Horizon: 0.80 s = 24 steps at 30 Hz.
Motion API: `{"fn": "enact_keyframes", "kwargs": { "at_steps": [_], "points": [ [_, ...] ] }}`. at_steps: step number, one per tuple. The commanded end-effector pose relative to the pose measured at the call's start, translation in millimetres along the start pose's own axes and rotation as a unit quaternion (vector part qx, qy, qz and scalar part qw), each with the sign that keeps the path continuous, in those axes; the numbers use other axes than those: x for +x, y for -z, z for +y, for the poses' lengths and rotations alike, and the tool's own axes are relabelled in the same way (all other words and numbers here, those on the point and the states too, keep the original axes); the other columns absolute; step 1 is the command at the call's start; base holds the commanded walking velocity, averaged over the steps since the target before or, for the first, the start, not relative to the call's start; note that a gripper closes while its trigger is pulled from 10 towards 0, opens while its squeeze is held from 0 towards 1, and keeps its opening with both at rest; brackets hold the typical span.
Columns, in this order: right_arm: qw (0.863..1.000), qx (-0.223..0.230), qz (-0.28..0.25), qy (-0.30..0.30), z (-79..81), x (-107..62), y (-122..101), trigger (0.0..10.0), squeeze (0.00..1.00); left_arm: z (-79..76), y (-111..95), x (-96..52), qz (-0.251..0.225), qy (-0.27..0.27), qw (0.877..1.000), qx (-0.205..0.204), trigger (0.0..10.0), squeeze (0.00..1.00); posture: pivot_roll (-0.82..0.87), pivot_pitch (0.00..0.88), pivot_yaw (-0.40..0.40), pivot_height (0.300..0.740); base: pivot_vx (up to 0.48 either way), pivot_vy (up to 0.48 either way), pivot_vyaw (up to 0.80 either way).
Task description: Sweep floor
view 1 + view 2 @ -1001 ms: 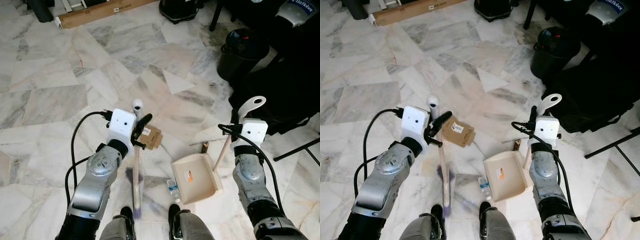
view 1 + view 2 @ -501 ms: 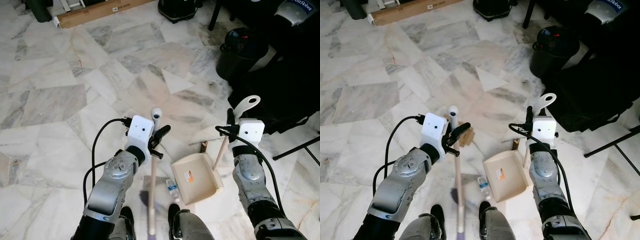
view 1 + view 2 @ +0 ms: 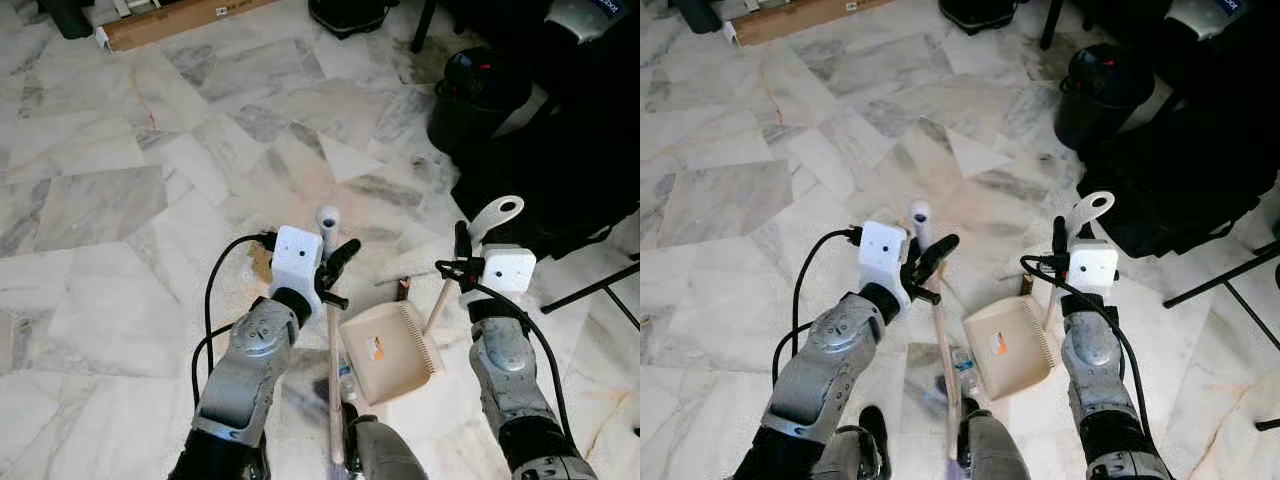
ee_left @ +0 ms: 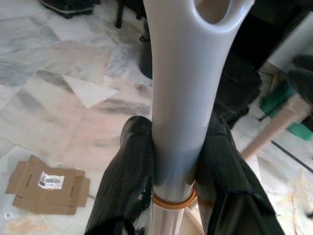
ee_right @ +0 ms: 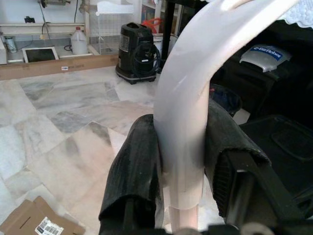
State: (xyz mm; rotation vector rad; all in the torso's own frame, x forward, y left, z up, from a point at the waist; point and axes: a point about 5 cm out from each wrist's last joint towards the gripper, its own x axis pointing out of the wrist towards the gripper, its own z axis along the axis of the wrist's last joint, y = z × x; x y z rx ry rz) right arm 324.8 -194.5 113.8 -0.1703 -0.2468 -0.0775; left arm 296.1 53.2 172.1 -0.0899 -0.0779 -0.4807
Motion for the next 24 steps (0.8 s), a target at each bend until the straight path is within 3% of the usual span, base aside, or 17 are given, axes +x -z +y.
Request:
{"fn": "enact_keyframes", "kwargs": {
  "at_steps": [1,7,12,24],
  "points": [
    [0.995,0.007,0.095,-0.007,2.1,-22.5,34.7,10.0,0.00,-4.0,0.7,0.0,-0.008,0.004,1.000,-0.026,10.0,0.00,-0.12,0.410,-0.052,0.740,0.000,0.000,0.00],
    [0.995,0.010,0.096,-0.007,0.2,-22.3,32.8,10.0,0.00,-9.0,-4.0,-0.1,-0.040,0.003,0.998,-0.054,10.0,0.00,-0.13,0.411,-0.053,0.740,0.000,0.000,0.00],
    [0.995,0.012,0.098,-0.005,-1.4,-24.9,32.3,10.0,0.00,-10.1,-4.7,1.2,-0.041,0.003,0.999,0.009,10.0,0.00,-0.13,0.412,-0.052,0.740,0.000,0.000,0.00],
    [0.995,0.015,0.100,0.000,-3.1,-24.7,30.5,10.0,0.00,-13.4,1.0,0.7,-0.037,0.014,0.999,0.007,10.0,0.00,-0.13,0.402,-0.050,0.740,0.000,0.000,0.00]
  ]
}}
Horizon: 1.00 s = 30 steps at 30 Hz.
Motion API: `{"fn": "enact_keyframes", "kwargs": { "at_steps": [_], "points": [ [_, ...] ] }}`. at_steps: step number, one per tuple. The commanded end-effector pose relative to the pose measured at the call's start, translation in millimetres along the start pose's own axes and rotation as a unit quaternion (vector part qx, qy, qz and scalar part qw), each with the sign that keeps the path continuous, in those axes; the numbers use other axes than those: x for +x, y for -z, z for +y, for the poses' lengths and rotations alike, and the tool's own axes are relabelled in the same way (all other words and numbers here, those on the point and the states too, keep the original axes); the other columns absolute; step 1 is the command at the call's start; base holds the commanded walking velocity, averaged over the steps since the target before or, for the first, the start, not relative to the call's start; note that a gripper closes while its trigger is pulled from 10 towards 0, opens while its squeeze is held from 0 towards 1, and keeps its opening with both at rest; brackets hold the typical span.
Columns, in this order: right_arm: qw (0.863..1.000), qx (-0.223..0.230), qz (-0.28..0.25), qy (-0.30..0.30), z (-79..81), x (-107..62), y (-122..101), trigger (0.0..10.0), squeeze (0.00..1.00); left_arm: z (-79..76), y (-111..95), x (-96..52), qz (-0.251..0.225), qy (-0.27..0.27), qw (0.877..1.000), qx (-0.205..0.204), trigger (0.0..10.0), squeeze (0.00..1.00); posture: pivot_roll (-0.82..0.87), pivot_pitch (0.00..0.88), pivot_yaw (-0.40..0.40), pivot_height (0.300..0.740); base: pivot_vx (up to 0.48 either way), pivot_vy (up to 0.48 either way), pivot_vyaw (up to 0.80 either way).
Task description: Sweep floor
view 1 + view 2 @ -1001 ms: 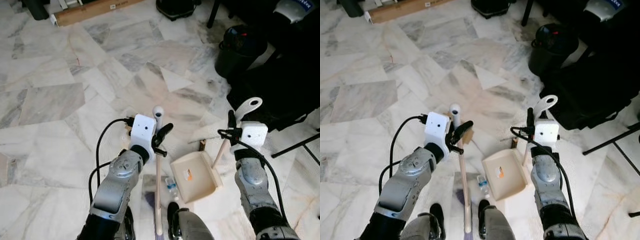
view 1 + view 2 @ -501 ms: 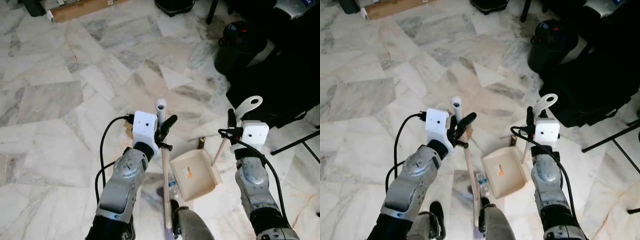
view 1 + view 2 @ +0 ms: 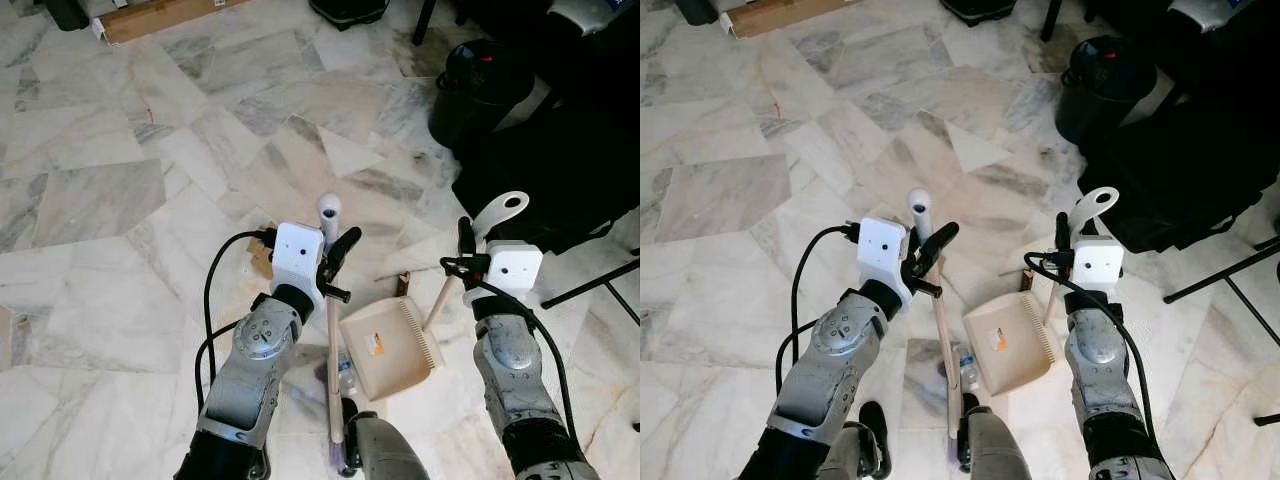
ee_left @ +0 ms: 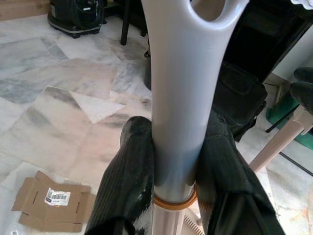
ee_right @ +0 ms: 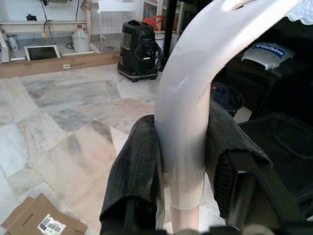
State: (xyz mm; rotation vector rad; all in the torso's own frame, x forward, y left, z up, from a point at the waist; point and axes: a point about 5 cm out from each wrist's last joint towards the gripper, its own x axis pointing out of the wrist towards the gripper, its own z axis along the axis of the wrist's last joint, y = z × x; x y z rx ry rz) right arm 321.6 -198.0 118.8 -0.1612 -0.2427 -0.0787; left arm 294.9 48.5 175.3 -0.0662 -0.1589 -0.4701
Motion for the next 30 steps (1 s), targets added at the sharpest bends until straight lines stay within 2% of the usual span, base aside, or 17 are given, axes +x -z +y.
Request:
{"fn": "enact_keyframes", "kwargs": {
  "at_steps": [1,4,8,12,15,25,29,30],
  "points": [
    [0.995,0.011,0.097,-0.001,1.1,-22.9,35,10.0,0.00,-9.2,4,-0.8,-0.001,0.017,1.000,-0.020,10.0,0.00,-0.13,0.400,-0.049,0.740,0.000,0.000,0.00],
    [0.995,0.012,0.095,0.000,0.4,-22.3,34,10.0,0.00,-10.1,4,-0.5,-0.004,0.014,0.999,-0.033,10.0,0.00,-0.14,0.403,-0.049,0.740,0.000,0.000,0.00],
    [0.996,0.018,0.091,0.004,-1.3,-20.8,31,10.0,0.00,-4.2,9,1.4,0.000,-0.027,0.992,-0.124,10.0,0.00,-0.14,0.405,-0.046,0.740,0.000,0.000,0.00],
    [0.995,0.035,0.089,0.014,-2.9,-19.0,29,10.0,0.00,3.9,7,3.4,-0.018,-0.069,0.979,-0.192,10.0,0.00,-0.13,0.406,-0.046,0.740,0.000,0.000,0.00],
    [0.995,0.050,0.082,0.016,-1.7,-17.2,23,10.0,0.00,6.0,6,4.1,-0.023,-0.081,0.971,-0.226,10.0,0.00,-0.13,0.407,-0.048,0.740,0.000,0.000,0.00],
    [0.996,0.068,0.061,-0.012,4.7,-13.0,7,10.0,0.00,4.3,7,6.5,-0.030,-0.092,0.959,-0.266,10.0,0.00,-0.14,0.412,-0.053,0.740,0.000,0.000,0.00],
    [0.994,0.088,0.053,-0.048,12.4,-10.0,-2,10.0,0.00,3.7,3,7.0,-0.047,-0.097,0.959,-0.261,10.0,0.00,-0.15,0.413,-0.055,0.740,0.000,0.000,0.00],
    [0.992,0.096,0.053,-0.063,16.4,-10.0,-5,10.0,0.00,3.5,0,7.6,-0.058,-0.097,0.963,-0.244,10.0,0.00,-0.15,0.413,-0.054,0.740,0.000,0.000,0.00]
  ]
}}
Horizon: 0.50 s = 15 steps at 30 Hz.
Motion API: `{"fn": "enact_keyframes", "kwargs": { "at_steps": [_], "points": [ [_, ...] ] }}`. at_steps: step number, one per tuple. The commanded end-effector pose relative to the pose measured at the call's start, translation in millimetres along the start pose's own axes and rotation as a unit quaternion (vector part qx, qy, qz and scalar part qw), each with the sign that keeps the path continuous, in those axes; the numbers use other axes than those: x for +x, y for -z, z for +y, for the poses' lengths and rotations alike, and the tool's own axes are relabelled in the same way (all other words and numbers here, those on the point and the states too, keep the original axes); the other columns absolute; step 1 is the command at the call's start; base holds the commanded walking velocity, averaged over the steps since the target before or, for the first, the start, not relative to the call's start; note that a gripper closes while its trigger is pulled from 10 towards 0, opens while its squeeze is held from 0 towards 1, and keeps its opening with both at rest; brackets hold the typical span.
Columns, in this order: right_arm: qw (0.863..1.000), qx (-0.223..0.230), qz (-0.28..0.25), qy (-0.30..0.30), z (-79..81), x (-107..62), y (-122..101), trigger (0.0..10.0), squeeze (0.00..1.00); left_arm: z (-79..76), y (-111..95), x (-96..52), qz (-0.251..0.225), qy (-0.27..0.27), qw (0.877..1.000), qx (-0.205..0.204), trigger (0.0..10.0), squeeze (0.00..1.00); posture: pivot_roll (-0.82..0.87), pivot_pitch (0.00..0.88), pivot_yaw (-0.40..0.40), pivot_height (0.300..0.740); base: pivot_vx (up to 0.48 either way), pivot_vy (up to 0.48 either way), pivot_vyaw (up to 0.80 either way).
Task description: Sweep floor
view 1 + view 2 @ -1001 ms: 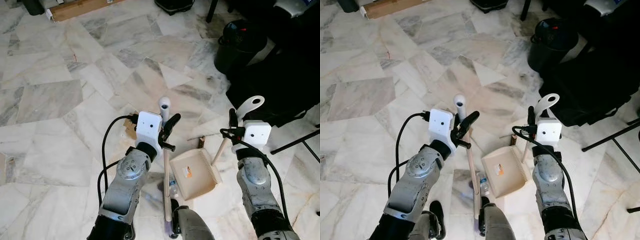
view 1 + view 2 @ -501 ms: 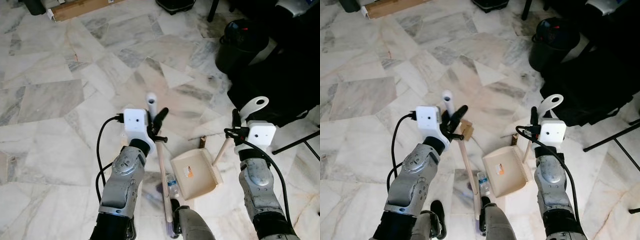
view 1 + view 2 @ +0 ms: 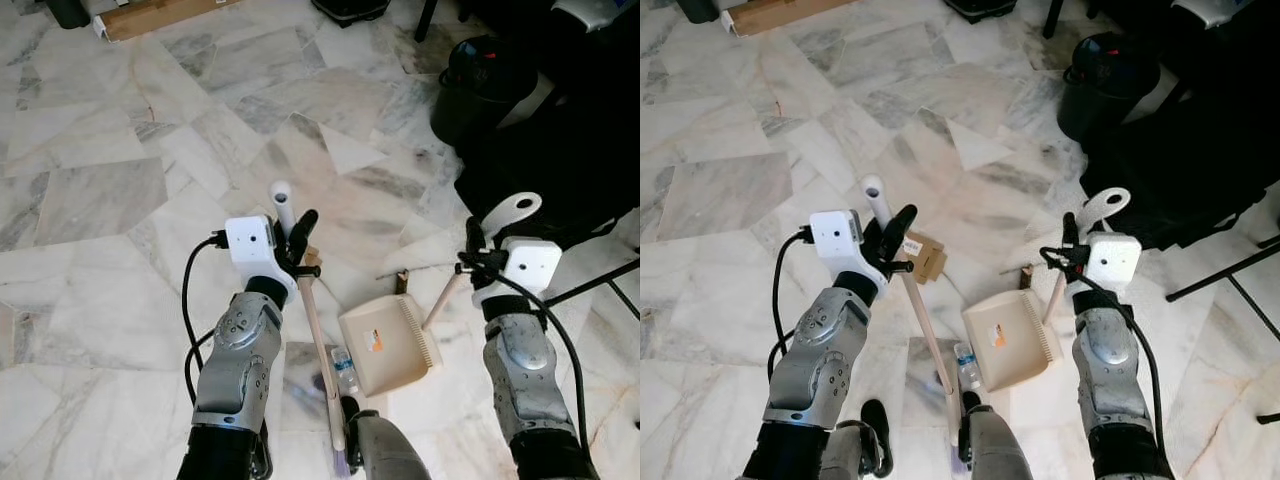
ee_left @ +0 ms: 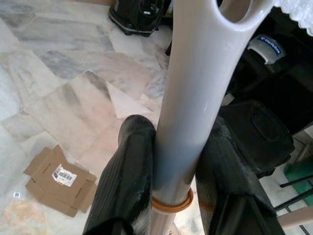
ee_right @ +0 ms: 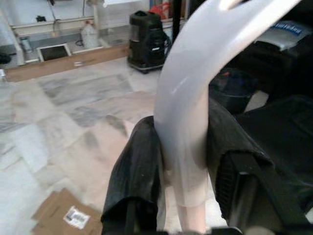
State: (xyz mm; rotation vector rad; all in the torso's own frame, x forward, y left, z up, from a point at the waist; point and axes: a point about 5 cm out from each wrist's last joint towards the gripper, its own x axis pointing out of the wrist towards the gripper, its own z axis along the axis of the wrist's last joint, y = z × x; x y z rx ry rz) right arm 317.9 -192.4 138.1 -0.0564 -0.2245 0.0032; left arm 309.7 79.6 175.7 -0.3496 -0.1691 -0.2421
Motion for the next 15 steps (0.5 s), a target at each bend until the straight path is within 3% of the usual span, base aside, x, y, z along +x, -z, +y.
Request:
{"fn": "enact_keyframes", "kwargs": {
  "at_steps": [1,9,15],
  "points": [
    [0.997,0.043,0.045,-0.038,15.7,-9.7,16,10.0,0.00,-31.9,8,0.9,-0.007,0.021,0.993,-0.114,10.0,0.00,-0.16,0.413,-0.055,0.740,0.000,0.000,0.00],
    [0.997,0.045,0.051,-0.042,13.2,-11.0,14,10.0,0.00,-41.5,-1,1.8,-0.038,0.059,0.998,-0.007,10.0,0.00,-0.15,0.407,-0.052,0.740,0.000,0.000,0.00],
    [0.996,0.046,0.059,-0.040,10.7,-11.5,14,10.0,0.00,-44.9,4,0.0,-0.021,0.080,0.997,-0.009,10.0,0.00,-0.15,0.404,-0.046,0.740,0.000,0.000,0.00]
  ]
}}
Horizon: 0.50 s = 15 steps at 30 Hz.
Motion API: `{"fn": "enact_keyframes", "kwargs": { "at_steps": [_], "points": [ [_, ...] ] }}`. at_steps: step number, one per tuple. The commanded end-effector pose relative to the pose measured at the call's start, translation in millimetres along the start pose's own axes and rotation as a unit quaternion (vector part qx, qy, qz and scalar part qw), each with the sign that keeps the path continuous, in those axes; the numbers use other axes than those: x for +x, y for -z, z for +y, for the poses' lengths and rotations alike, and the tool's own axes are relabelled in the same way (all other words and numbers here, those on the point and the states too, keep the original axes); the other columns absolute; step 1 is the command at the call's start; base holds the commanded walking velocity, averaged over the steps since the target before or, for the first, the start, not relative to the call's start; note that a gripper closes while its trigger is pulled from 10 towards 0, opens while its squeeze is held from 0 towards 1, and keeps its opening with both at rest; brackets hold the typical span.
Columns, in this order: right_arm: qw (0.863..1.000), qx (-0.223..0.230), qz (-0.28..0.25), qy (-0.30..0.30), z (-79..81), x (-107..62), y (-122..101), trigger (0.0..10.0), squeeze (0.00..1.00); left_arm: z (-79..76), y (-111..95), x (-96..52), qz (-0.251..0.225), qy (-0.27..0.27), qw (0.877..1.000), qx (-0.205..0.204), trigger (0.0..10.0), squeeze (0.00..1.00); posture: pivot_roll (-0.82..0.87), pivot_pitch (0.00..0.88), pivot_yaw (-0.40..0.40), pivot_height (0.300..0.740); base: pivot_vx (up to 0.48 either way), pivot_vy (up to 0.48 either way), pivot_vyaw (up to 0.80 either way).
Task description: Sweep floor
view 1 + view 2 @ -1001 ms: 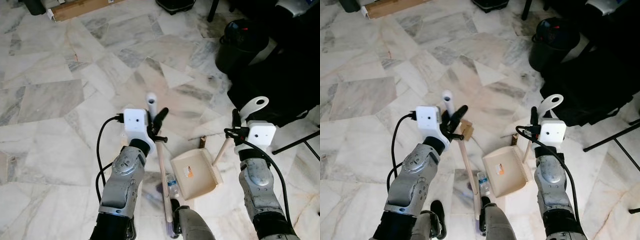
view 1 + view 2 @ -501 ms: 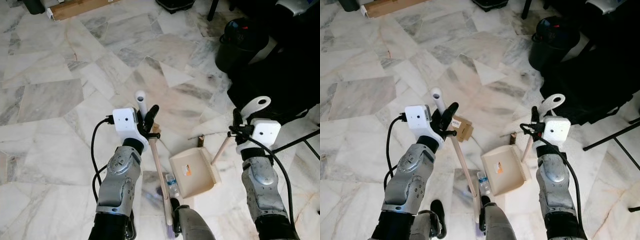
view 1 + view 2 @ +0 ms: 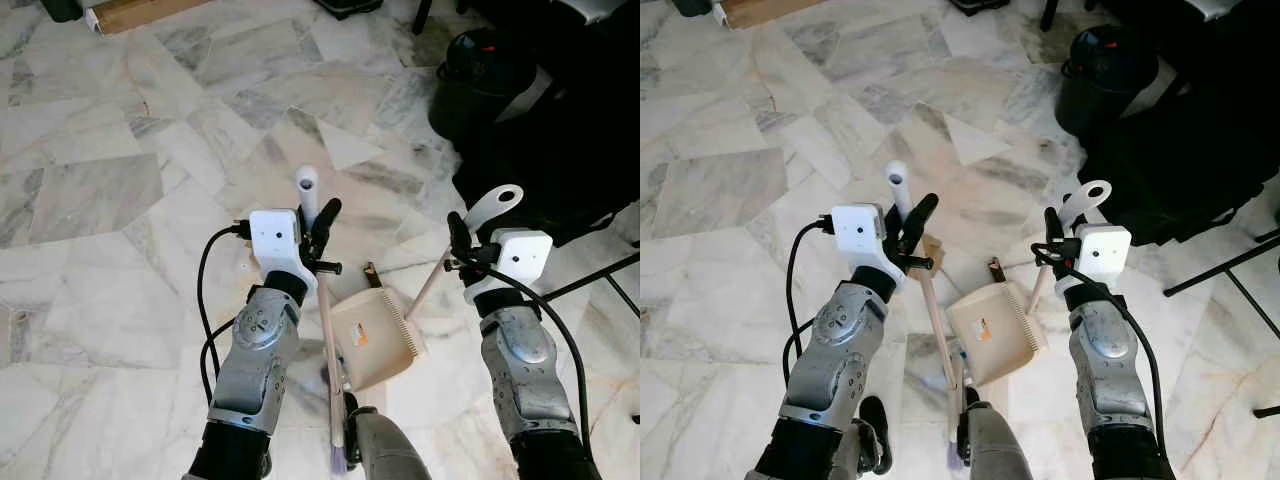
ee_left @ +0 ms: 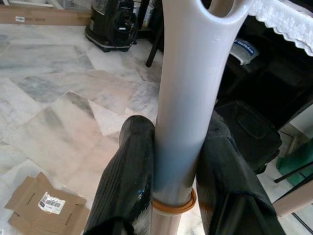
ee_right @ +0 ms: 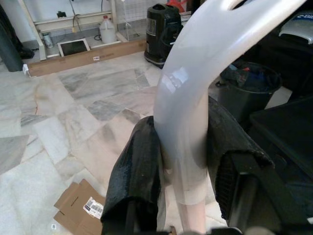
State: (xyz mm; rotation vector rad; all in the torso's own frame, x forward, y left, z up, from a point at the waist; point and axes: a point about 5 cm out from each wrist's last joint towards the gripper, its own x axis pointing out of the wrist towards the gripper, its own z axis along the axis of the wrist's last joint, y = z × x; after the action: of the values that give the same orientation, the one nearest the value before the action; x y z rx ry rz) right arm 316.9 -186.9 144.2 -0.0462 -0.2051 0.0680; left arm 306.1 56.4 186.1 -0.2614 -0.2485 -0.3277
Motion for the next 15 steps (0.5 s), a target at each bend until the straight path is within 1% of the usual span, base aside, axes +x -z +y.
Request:
{"fn": "enact_keyframes", "kwargs": {
  "at_steps": [1,3,5,7,9,10,11,12,13,14,15],
  "points": [
    [0.998,0.038,0.049,-0.008,6.0,-11.3,21,10.0,0.00,-20.7,5,-2.0,0.005,0.028,0.998,-0.059,10.0,0.00,-0.14,0.405,-0.046,0.740,0.000,0.000,0.00],
    [0.998,0.040,0.049,-0.007,6.6,-11.5,21,10.0,0.00,-20.1,6,-2.7,0.008,0.020,0.997,-0.081,10.0,0.00,-0.14,0.403,-0.045,0.740,0.000,0.000,0.00],
    [0.998,0.040,0.049,-0.007,6.7,-11.6,21,10.0,0.00,-19.8,6,-2.9,0.007,0.016,0.996,-0.086,10.0,0.00,-0.14,0.403,-0.045,0.740,0.000,0.000,0.00],
    [0.998,0.049,0.048,-0.007,8.7,-11.3,20,10.0,0.00,-15.6,4,-3.0,-0.004,0.001,0.996,-0.093,10.0,0.00,-0.14,0.399,-0.044,0.740,0.000,0.000,0.00],
    [0.997,0.065,0.044,-0.005,10.6,-10.0,17,10.0,0.00,-9.8,0,-2.1,-0.021,-0.022,0.991,-0.130,10.0,0.00,-0.14,0.400,-0.045,0.740,0.000,0.000,0.00],
    [0.997,0.065,0.044,-0.005,10.6,-10.0,17,10.0,0.00,-9.8,0,-2.1,-0.021,-0.022,0.991,-0.130,10.0,0.00,-0.14,0.400,-0.045,0.740,0.000,0.000,0.00],
    [0.997,0.064,0.043,-0.008,11.4,-10.2,16,10.0,0.00,-8.4,-2,-1.8,-0.027,-0.028,0.990,-0.138,10.0,0.00,-0.14,0.398,-0.046,0.740,0.000,0.000,0.00],
    [0.997,0.063,0.044,-0.009,11.9,-10.3,16,10.0,0.00,-7.9,-4,-1.3,-0.031,-0.028,0.990,-0.138,10.0,0.00,-0.14,0.398,-0.046,0.740,0.000,0.000,0.00],
    [0.997,0.062,0.044,-0.010,12.0,-10.6,17,10.0,0.00,-7.4,-5,-0.6,-0.033,-0.029,0.991,-0.130,10.0,0.00,-0.14,0.396,-0.047,0.740,0.000,0.000,0.00],
    [0.997,0.060,0.045,-0.010,11.7,-10.8,17,10.0,0.00,-7.0,-7,0.1,-0.035,-0.027,0.993,-0.113,10.0,0.00,-0.14,0.396,-0.046,0.740,0.000,0.000,0.00],
    [0.997,0.058,0.047,-0.008,11.0,-11.1,18,10.0,0.00,-7.8,-10,1.2,-0.035,-0.011,0.997,-0.064,10.0,0.00,-0.14,0.394,-0.045,0.740,0.000,0.000,0.00]
  ]
}}
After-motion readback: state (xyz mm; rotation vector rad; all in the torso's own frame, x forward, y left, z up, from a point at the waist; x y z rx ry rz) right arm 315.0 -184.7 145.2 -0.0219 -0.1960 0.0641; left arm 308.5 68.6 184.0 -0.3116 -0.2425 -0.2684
